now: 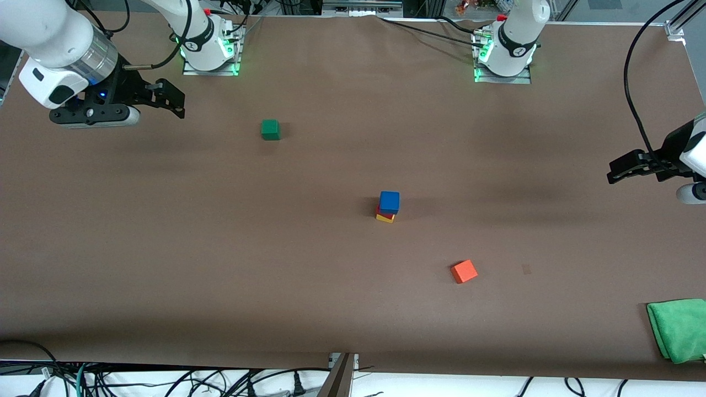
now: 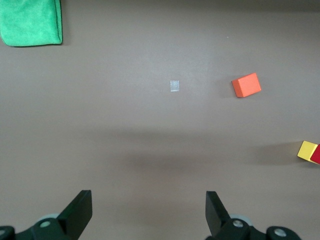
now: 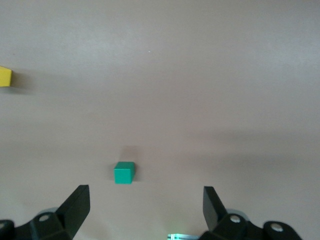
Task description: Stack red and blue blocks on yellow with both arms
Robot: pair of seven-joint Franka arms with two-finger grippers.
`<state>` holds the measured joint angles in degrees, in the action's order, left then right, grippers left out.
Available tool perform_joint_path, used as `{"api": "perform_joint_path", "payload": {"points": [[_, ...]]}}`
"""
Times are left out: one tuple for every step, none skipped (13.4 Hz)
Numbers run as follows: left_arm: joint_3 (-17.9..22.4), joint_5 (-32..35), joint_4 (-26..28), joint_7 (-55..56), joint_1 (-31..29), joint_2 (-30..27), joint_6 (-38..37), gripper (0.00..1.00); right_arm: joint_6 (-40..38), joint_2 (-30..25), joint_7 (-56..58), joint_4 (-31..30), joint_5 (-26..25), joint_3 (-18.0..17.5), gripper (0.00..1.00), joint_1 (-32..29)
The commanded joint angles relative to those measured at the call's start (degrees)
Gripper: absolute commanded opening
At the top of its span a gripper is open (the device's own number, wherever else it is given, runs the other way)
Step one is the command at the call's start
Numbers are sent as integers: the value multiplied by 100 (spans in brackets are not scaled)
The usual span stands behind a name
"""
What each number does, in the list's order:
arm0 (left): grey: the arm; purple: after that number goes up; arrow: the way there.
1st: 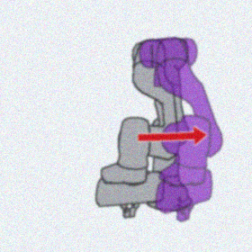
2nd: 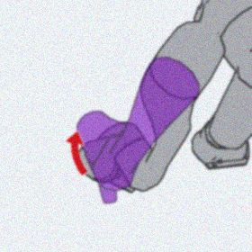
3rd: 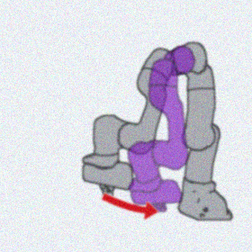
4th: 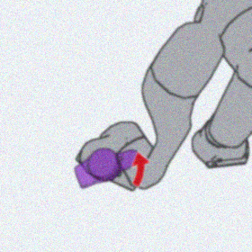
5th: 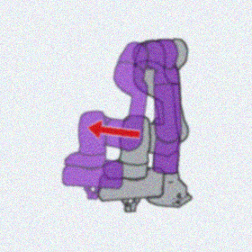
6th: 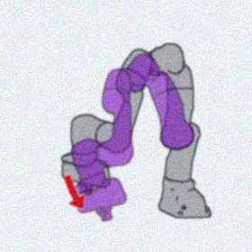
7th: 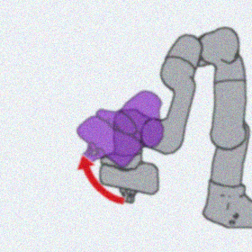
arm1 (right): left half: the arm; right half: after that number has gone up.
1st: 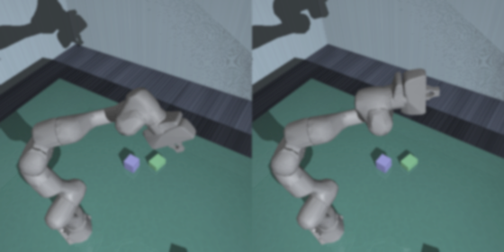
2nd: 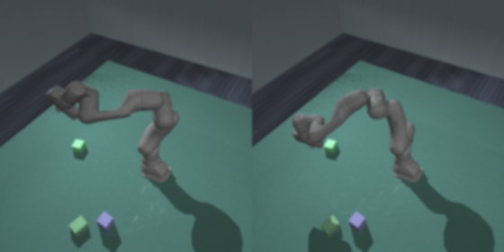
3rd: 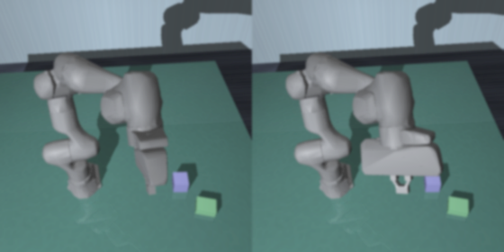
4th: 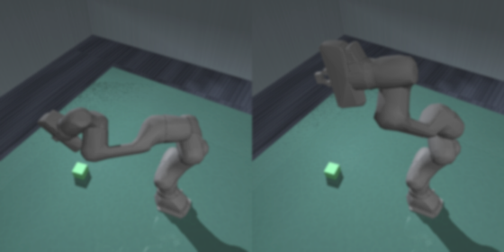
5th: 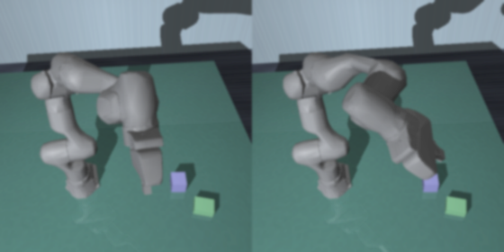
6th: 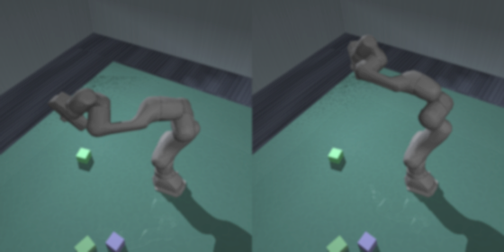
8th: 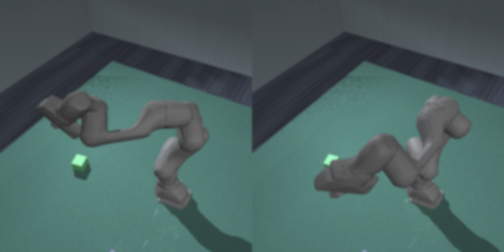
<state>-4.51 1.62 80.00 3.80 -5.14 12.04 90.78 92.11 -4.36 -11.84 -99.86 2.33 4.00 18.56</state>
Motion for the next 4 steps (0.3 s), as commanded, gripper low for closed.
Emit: {"api": "perform_joint_path", "payload": {"points": [[29, -39, 7, -90, 30, -26, -52, 100, 8, 14, 217, -16, -128, 13, 100, -37], [20, -39, 7, -90, 13, -26, -52, 100, 8, 32, 244, 28, -119, 48, 100, -45], [29, -39, 7, -90, 21, -26, -52, 100, 8, 58, 252, 98, -127, 83, 100, -45], [29, -39, 7, -90, 21, -26, -52, 100, -18, 84, 261, 159, -128, 92, 100, -45]]}}
